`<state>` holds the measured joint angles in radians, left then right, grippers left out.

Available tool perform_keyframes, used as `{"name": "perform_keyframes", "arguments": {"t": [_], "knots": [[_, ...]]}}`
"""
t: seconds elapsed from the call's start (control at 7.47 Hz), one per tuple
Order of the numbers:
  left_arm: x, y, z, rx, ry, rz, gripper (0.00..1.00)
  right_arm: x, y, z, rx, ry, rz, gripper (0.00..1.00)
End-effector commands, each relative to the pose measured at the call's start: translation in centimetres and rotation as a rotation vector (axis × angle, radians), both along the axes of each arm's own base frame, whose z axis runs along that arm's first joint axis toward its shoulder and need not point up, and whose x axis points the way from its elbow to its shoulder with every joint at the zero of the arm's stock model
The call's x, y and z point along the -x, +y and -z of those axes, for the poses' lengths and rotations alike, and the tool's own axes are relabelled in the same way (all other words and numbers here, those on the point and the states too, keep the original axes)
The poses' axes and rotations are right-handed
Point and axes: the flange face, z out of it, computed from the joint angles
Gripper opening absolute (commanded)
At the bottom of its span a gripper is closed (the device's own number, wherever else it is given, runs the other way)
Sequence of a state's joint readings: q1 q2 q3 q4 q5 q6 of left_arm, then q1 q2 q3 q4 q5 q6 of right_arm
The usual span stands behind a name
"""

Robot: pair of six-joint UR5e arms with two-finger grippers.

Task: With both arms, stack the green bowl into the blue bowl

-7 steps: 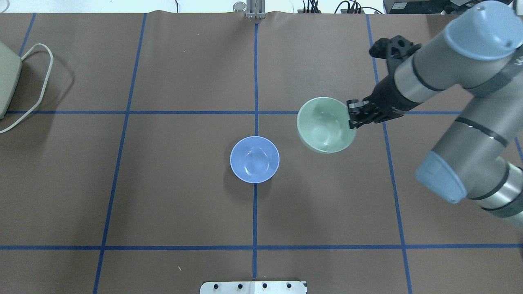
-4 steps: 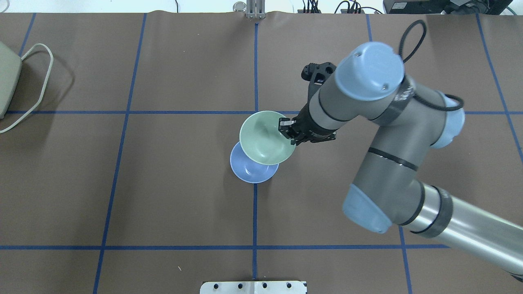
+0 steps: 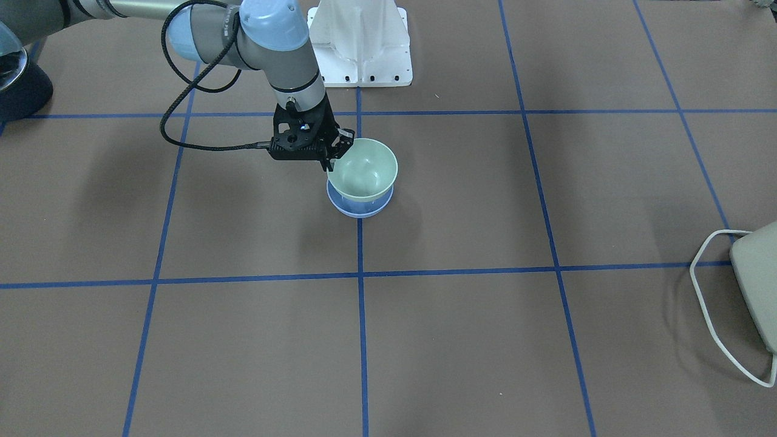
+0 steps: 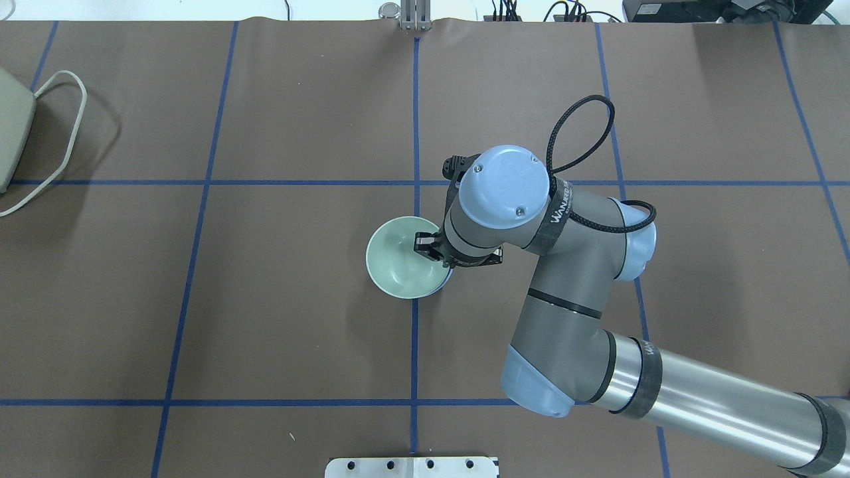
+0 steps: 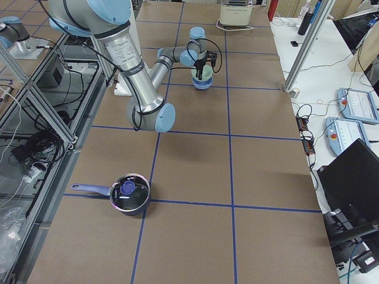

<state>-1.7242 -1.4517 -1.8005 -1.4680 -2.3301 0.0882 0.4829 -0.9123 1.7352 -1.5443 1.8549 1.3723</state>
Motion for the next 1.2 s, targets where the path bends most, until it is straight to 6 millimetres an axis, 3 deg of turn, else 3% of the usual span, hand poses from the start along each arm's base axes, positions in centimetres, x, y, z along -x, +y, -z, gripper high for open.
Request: {"name": "perform_keyframes", "arguments": {"t": [0.0,1.07], "knots": [[-0.01,0.03,-0.08,0.000,0.000,-0.002,0.98,0.72,0.36,-0.74,0.000,0.015,0.010,0.00],[-0.07,0.00,-0.14,0.000,0.000,-0.003,0.98,0.74,-0.53,-1.02,-0.027,0.033,-0.018,0.00]]}}
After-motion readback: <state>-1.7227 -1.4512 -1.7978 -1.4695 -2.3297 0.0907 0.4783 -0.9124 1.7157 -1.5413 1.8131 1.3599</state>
